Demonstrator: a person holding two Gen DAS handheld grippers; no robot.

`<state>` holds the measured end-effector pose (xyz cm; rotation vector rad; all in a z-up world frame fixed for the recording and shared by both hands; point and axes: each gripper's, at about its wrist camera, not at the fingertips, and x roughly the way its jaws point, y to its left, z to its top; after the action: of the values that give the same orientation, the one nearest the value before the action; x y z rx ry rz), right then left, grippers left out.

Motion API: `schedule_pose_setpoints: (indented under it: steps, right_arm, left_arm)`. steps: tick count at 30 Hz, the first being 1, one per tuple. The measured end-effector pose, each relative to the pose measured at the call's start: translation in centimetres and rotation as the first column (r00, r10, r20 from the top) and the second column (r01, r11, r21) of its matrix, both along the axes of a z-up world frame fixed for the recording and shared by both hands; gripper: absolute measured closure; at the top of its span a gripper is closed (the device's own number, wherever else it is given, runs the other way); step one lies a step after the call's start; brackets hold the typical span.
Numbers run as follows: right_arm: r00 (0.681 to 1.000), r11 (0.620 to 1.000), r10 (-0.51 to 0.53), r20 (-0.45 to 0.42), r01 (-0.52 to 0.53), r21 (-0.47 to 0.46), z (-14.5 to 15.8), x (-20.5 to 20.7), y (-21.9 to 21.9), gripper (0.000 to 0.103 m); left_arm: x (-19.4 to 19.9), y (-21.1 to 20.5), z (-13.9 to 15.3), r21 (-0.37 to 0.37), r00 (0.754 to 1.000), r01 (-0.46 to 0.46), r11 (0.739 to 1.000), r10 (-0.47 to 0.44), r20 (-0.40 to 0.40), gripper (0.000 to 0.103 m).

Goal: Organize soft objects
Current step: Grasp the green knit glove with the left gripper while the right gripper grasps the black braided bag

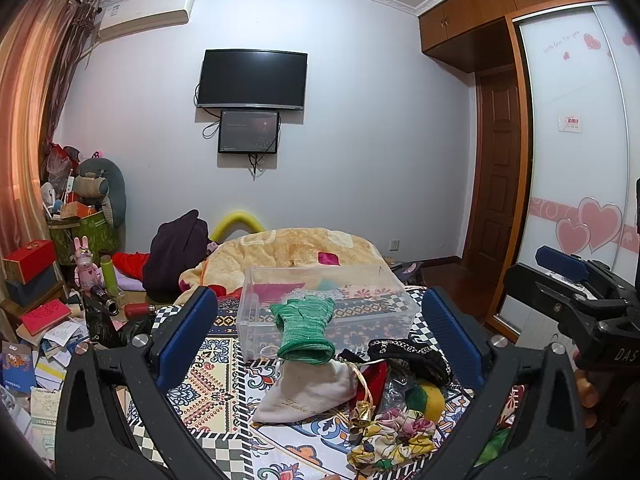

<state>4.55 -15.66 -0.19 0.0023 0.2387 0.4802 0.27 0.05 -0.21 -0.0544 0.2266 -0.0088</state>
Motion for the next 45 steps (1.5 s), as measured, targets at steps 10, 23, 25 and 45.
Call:
schedule_pose_setpoints:
  steps: [10,23,25,45]
  right_arm:
    - [1.000,1.000,-0.016,-0.018,0.015,-0.012,-0.5,0.5,-0.1,0.000]
    - [0.962,0.997,-0.075,-0.262,0.066,-0.044,-7.2,5.2,-3.0,0.000]
    - [0.953,0.996,-0.086,-0.291,0.076,-0.046,-8.1,5.6,-3.6,0.003]
    - [0.861,0.977,-0.189,-0.472,0.117,-0.179,-13.4,7.9,-6.9,0.070]
  left_arm:
    - [0.8,-0.2,-0.7,0.004,0.999,0.014,1.000,-0.013,-0.037,0.000]
    - [6.2,0.1,-6.5,-0.021,0.966,0.041,0.999,-0.045,-0.255,0.012]
    - [6.8,0.1,-7.2,-0.024,0.961,0.038,0.999,-0.043,-0.274,0.015]
    - [12.7,2.2,-7.6,-0.072,0.946,0.008,0.997,-0.031,-0.324,0.022]
